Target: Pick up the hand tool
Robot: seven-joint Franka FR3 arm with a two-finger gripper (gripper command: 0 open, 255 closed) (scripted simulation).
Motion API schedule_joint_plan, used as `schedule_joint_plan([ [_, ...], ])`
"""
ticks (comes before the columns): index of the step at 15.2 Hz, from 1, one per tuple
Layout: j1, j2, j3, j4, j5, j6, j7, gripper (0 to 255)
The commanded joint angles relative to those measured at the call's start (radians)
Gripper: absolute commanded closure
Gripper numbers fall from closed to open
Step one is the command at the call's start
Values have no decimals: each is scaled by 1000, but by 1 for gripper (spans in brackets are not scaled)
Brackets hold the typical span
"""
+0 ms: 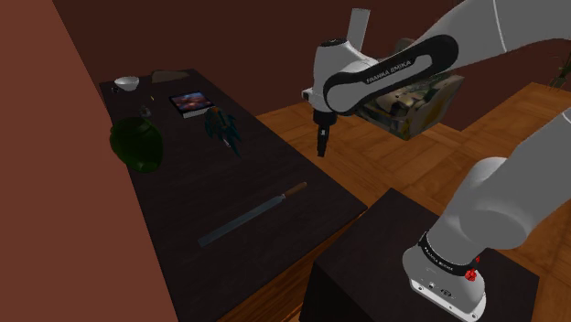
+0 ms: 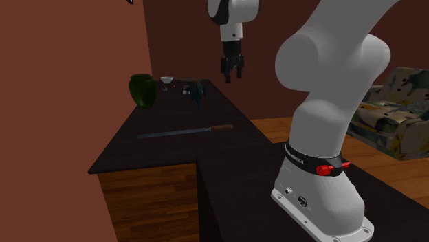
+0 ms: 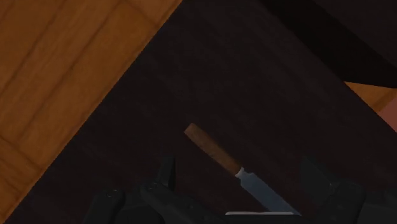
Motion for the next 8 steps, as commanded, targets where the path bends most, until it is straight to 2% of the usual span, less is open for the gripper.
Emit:
schedule_joint_plan([
  [1, 18, 76, 6, 18, 2, 65, -43, 0],
  [8, 63, 308, 41, 103, 2, 233, -187, 0],
])
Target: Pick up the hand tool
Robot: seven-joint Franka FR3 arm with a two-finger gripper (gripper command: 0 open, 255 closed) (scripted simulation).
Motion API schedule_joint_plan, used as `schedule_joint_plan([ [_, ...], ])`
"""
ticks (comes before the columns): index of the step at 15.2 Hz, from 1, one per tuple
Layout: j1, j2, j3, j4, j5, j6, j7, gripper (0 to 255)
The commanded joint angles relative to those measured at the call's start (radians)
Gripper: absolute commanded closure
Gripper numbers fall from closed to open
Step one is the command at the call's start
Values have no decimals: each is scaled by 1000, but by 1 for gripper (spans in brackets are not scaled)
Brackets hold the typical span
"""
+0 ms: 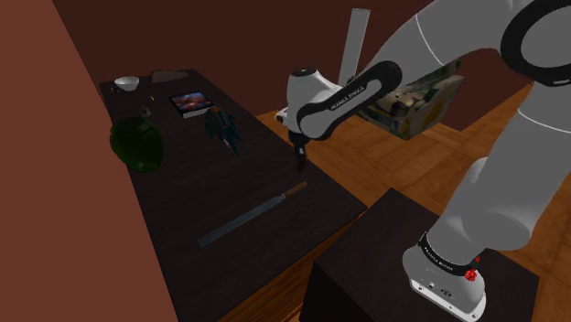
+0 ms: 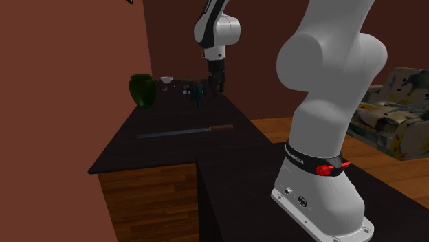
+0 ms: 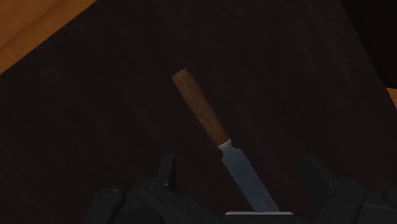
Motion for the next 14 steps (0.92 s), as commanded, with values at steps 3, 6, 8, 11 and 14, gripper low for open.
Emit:
schedule_joint_plan([
  [3, 23, 132, 29, 52, -10, 91, -72, 0],
  [6, 39, 225, 52, 100, -25, 144, -122, 0],
  [8, 50, 286, 66, 133, -39, 176, -152, 0],
  [11, 68, 376, 87, 185, -65, 219, -194, 0],
  [14, 90, 463, 104, 239, -95, 256, -233, 0],
])
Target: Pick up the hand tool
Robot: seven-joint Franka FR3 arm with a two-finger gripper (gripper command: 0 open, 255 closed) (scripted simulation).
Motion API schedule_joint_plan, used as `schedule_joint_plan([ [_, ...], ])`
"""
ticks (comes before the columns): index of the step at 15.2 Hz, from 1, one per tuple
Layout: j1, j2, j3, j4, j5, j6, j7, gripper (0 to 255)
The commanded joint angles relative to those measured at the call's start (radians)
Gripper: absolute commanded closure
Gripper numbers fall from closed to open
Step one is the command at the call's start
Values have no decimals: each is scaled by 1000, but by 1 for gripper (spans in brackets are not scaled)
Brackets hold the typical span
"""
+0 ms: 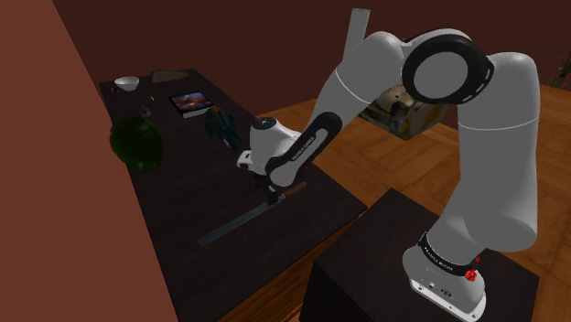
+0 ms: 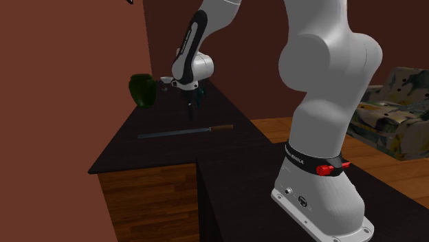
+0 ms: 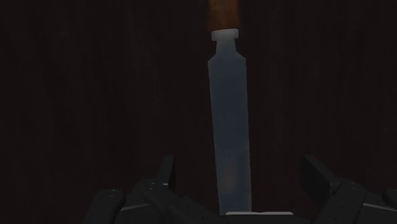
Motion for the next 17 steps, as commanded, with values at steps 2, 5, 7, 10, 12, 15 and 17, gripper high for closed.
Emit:
schedule_joint_plan([
  [2, 17, 76, 14, 52, -27, 29, -37, 0],
  [5, 24, 113, 4, 62, -36, 56, -29, 0],
  [7, 29, 138, -2, 69, -42, 73, -23, 0],
  [10, 35, 170, -10, 80, -49, 95, -17, 0],
  [12, 37, 172, -11, 81, -49, 95, -15, 255],
  [15, 36, 172, -10, 82, -49, 95, -16, 255],
  [17, 36, 171, -10, 81, -49, 94, -16, 255],
])
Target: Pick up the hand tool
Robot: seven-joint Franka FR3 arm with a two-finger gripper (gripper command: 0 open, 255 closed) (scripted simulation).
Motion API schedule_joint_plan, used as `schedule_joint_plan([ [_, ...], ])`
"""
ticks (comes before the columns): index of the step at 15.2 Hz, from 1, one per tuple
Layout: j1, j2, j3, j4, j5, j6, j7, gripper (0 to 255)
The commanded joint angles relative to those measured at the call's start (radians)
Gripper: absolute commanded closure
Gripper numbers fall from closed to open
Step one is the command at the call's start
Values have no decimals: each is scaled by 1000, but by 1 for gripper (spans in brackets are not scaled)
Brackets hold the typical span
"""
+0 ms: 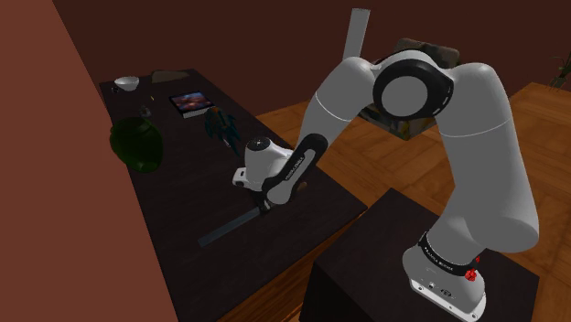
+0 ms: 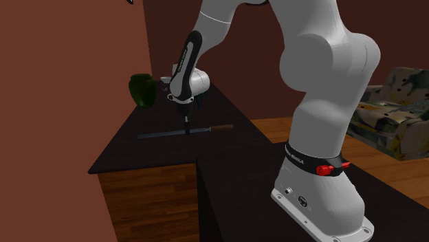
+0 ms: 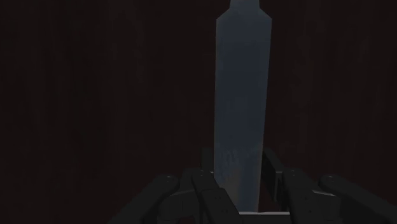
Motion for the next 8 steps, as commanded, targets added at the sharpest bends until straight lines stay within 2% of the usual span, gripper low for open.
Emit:
schedule_joint_plan([
  [1, 0, 1, 0, 0, 0, 0, 0, 255],
  [8, -11, -50, 13, -18, 11, -33, -11, 255],
])
